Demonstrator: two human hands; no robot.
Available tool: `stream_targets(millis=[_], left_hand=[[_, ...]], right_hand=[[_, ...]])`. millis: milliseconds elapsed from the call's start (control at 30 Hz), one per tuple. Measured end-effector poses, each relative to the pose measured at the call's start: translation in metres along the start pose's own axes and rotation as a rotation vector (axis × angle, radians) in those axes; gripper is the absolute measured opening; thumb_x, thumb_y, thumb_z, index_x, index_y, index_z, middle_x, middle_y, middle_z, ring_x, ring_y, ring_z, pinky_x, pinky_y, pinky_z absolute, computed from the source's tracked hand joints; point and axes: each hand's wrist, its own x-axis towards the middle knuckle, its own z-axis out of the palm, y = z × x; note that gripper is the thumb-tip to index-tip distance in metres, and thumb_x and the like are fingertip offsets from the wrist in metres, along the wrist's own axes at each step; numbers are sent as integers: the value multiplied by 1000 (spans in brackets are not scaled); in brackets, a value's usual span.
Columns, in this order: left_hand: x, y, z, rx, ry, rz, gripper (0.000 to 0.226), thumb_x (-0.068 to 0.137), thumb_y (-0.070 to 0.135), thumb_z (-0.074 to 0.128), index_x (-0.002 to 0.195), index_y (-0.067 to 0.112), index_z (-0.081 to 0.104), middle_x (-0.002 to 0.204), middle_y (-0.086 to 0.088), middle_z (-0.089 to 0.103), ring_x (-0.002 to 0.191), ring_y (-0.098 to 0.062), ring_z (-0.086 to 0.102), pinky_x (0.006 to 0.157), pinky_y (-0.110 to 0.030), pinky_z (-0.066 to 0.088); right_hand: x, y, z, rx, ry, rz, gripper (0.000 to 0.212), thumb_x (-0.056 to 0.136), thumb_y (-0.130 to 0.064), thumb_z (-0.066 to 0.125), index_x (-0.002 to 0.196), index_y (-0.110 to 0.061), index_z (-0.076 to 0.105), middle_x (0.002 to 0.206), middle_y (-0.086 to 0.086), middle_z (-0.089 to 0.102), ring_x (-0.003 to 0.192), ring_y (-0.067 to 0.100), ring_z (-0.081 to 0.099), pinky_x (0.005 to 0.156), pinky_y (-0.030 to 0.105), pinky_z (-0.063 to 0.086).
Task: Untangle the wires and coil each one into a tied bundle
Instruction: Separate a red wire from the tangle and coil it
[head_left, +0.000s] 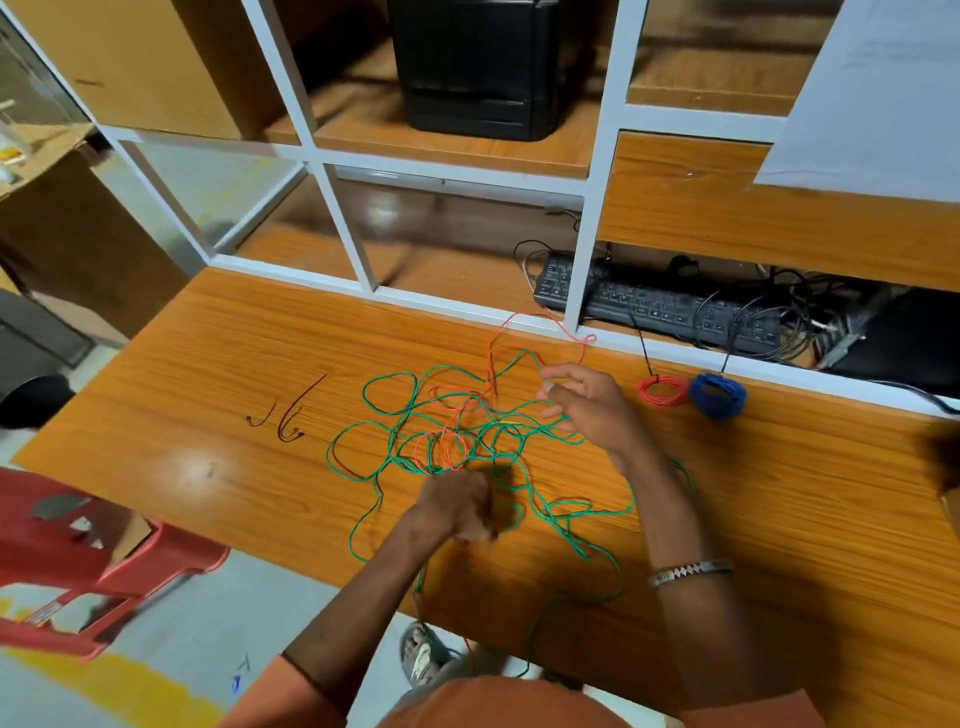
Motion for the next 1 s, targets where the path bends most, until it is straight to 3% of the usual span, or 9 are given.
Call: stream_targets(millis=[200,300,467,533,633,700,833,933,1000], left_hand=[[10,-14,-25,-735,143,1,38,62,46,64,73,11,74,64,-14,70,57,-17,65,64,-38,57],[4,-14,-38,-1096,252,-3,10,87,18,72,86,8,71,61,-7,64,41,-7,55,48,-21,46],[-9,-8,-62,-1516,344,89,12,101,1,58,99,10,66,70,2,68,49,-6,62,50,-17,49],[-9,-8,-72,-1703,374,101,11,101,4,60,96,13,66,71,3,68,53,-7,63,53,-18,52],[-10,-15,-87,-1912,444,111,12,101,4,58,96,13,63,72,3,68,57,-10,66,54,-19,54],[-9,-26,-96,-2047,522,122,13,103,4,57,95,14,60,74,0,69,58,-10,66,55,-18,56],[-9,-67,-114,-2306,745,163,15,104,3,55,93,12,57,80,-5,67,64,-10,67,59,-16,56],[-10,-96,-130,-2445,884,143,20,107,7,52,89,12,58,71,-2,69,61,-7,67,59,-14,55],[-9,-108,-135,-2480,897,140,18,107,9,54,90,10,59,80,-5,68,62,-7,68,63,-15,57]], right_hand=[[-7,3,0,15,-8,22,21,105,-20,55,123,-18,66,109,6,76,83,16,70,73,31,50],[-11,2,4,-39,-110,75,19,104,-31,57,115,-20,69,108,3,77,83,11,69,74,29,50],[-24,-3,26,-134,-484,76,43,103,-53,49,119,-20,72,115,-6,76,108,1,66,90,19,49],[-24,-1,36,-193,-547,10,44,104,-46,55,123,-8,68,108,1,78,99,1,67,91,19,48],[-21,2,38,-75,-503,-24,26,103,-15,61,119,5,65,95,11,74,78,7,67,73,18,47],[-22,-4,29,-50,-453,-69,21,102,-15,63,114,1,69,99,13,77,83,12,65,72,18,44],[-20,-15,11,-122,-317,-164,16,100,-21,68,105,-7,75,93,-4,76,79,-7,63,72,9,43],[-14,-16,1,-146,-301,-179,15,96,-23,72,99,-9,74,88,3,75,79,3,65,80,26,53],[-14,-21,-2,-89,-272,-168,14,97,-21,71,100,-8,73,84,2,74,76,3,64,77,25,52]])
